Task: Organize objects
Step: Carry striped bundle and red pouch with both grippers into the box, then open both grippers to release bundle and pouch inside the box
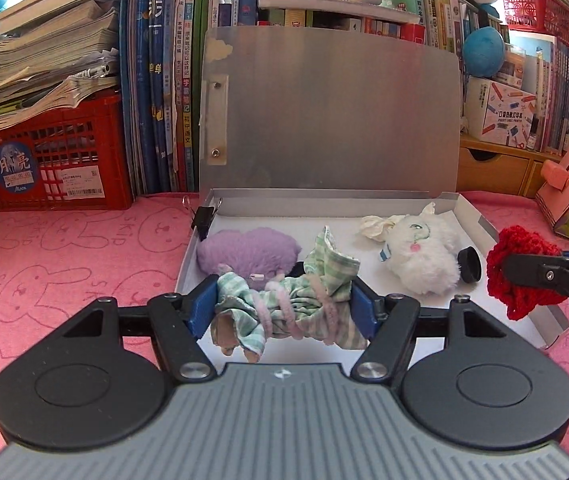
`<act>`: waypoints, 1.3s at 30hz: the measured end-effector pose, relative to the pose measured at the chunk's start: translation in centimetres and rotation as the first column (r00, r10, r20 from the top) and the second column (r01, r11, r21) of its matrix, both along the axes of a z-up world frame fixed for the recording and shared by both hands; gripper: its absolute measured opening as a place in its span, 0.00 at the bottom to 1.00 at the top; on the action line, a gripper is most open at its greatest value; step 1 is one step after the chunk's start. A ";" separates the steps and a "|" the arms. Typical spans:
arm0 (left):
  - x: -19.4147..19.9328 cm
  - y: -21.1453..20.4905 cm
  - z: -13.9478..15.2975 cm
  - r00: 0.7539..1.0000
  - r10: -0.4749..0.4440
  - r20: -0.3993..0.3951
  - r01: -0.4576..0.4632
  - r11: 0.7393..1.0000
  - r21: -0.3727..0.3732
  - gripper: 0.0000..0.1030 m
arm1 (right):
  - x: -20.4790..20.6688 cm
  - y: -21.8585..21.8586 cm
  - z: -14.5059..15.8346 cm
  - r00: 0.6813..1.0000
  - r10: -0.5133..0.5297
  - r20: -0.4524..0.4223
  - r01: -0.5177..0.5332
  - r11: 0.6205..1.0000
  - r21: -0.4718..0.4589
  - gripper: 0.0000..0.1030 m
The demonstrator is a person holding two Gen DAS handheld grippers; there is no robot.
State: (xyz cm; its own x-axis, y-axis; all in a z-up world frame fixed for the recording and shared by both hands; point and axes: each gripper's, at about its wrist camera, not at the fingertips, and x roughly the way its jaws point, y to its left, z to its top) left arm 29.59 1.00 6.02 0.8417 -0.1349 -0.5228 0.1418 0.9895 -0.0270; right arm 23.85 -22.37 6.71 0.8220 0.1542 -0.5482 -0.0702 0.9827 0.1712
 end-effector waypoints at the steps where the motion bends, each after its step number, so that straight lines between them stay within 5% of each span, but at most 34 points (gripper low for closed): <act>1: 0.2 0.0 -0.2 1.000 0.002 -0.003 -0.002 1.000 0.001 0.70 | 0.2 0.1 -0.2 1.000 0.002 -0.003 -0.002 1.000 -0.004 0.71; 27: 4.8 -1.4 -2.5 0.999 0.024 -0.024 -0.021 0.995 0.097 0.71 | 5.9 0.7 -3.4 0.999 -0.009 -0.050 0.007 1.000 -0.024 0.72; 39: 3.0 -1.7 -1.4 0.999 0.032 -0.003 -0.032 0.994 0.100 0.84 | 4.6 0.6 -2.6 0.998 0.001 -0.056 -0.002 1.000 -0.012 0.85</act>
State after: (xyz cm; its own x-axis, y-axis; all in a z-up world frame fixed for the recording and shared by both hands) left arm 32.62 -0.72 4.58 0.8425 -0.0547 -0.5359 0.1100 0.9913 0.0717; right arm 28.45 -21.76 4.14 0.7897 0.1482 -0.5953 -0.0620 0.9847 0.1629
